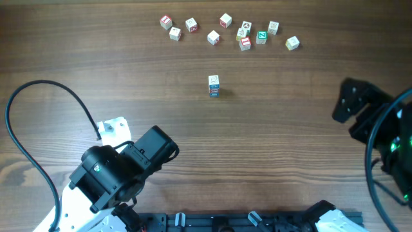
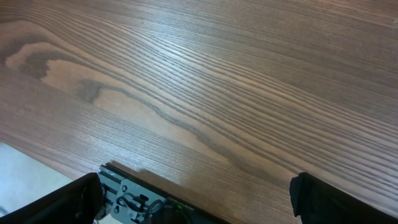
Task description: Form a tower
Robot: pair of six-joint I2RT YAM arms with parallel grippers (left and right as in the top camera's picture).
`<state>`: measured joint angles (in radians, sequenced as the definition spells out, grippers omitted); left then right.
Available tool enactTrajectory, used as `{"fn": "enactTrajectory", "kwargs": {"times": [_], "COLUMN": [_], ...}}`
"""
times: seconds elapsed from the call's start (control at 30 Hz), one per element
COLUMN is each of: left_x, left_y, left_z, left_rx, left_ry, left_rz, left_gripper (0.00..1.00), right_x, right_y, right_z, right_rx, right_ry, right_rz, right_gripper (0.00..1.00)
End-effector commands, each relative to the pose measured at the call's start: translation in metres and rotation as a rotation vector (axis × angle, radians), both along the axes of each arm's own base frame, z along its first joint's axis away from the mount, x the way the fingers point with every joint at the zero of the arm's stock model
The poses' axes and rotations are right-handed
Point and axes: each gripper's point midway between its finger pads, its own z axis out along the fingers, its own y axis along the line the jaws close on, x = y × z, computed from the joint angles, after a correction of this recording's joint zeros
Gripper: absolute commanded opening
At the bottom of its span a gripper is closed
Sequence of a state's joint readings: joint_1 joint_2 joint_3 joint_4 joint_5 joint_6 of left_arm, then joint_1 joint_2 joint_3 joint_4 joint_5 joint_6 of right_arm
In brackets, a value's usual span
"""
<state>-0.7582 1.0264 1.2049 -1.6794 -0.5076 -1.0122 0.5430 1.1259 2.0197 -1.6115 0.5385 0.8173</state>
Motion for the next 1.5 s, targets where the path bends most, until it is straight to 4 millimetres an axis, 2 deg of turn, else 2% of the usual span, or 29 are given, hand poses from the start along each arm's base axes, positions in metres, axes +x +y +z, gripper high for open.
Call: {"fn": "enactTrajectory", "kwargs": {"times": [0.0, 0.27, 0.37, 0.47, 0.5, 0.6, 0.63, 0.67, 0.7, 0.73, 0.77, 0.8, 0.87, 0.93, 1.03, 1.13, 1.27, 1.3, 1.37, 1.43, 1.47], "left_x": [0.000, 0.000, 0.000, 0.000, 0.000, 0.000, 0.000, 0.000, 0.000, 0.000, 0.000, 0.000, 0.000, 0.000, 0.000, 0.000, 0.000, 0.000, 0.000, 0.000, 0.000], "left_y": [0.001, 0.001, 0.001, 0.001, 0.001, 0.001, 0.001, 0.001, 0.001, 0.001, 0.001, 0.001, 0.001, 0.001, 0.001, 0.001, 0.001, 0.001, 0.001, 0.001, 0.001], "left_z": [0.001, 0.001, 0.001, 0.001, 0.001, 0.001, 0.001, 0.001, 0.001, 0.001, 0.001, 0.001, 0.001, 0.001, 0.001, 0.001, 0.001, 0.001, 0.001, 0.001, 0.001], "left_rx": [-0.005, -0.005, -0.005, -0.005, -0.005, -0.006, -0.005, -0.005, -0.005, -0.005, -0.005, -0.006, -0.006, -0.005, -0.006, -0.006, -0.005, -0.005, -0.006, -0.006, -0.006], "left_ry": [-0.014, -0.014, -0.014, -0.014, -0.014, -0.014, -0.014, -0.014, -0.014, -0.014, -0.014, -0.014, -0.014, -0.014, -0.014, -0.014, -0.014, -0.014, -0.014, -0.014, -0.014], "left_rz": [0.019, 0.019, 0.019, 0.019, 0.019, 0.019, 0.019, 0.019, 0.019, 0.019, 0.019, 0.019, 0.019, 0.019, 0.019, 0.019, 0.019, 0.019, 0.019, 0.019, 0.019], "left_gripper": [1.00, 1.00, 1.00, 1.00, 1.00, 1.00, 1.00, 1.00, 1.00, 1.00, 1.00, 1.00, 1.00, 1.00, 1.00, 1.00, 1.00, 1.00, 1.00, 1.00, 1.00], "right_x": [-0.003, -0.020, -0.019, -0.011, -0.005, 0.017, 0.028, 0.048, 0.066, 0.086, 0.100, 0.122, 0.157, 0.182, 0.221, 0.241, 0.246, 0.250, 0.253, 0.255, 0.254], "right_y": [-0.021, -0.032, -0.031, -0.021, -0.009, 0.022, 0.029, 0.042, 0.062, 0.094, 0.116, 0.139, 0.162, 0.183, 0.207, 0.217, 0.202, 0.175, 0.147, 0.123, 0.116], "right_z": [-0.017, -0.012, -0.011, -0.013, -0.017, -0.034, -0.040, -0.048, -0.055, -0.064, -0.075, -0.095, -0.130, -0.162, -0.200, -0.216, -0.220, -0.223, -0.234, -0.253, -0.263], "right_rx": [-0.037, -0.080, -0.077, -0.001, 0.058, 0.081, 0.065, 0.053, 0.034, -0.001, -0.006, -0.002, -0.068, -0.097, -0.126, -0.100, -0.029, 0.007, 0.019, 0.043, 0.080], "right_ry": [0.003, -0.027, -0.028, -0.030, -0.009, 0.085, 0.109, 0.134, 0.158, 0.188, 0.218, 0.266, 0.338, 0.408, 0.468, 0.482, 0.503, 0.525, 0.564, 0.621, 0.658], "right_rz": [-0.134, -0.086, -0.088, -0.101, -0.087, -0.012, -0.014, -0.009, 0.066, 0.227, 0.322, 0.363, 0.409, 0.456, 0.462, 0.446, 0.346, 0.209, 0.101, 0.047, 0.030], "right_gripper": [0.99, 1.00, 1.00, 1.00, 1.00, 1.00, 1.00, 1.00, 1.00, 1.00, 1.00, 1.00, 0.99, 0.99, 0.99, 1.00, 0.99, 0.82, 0.60, 0.28, 0.20]}}
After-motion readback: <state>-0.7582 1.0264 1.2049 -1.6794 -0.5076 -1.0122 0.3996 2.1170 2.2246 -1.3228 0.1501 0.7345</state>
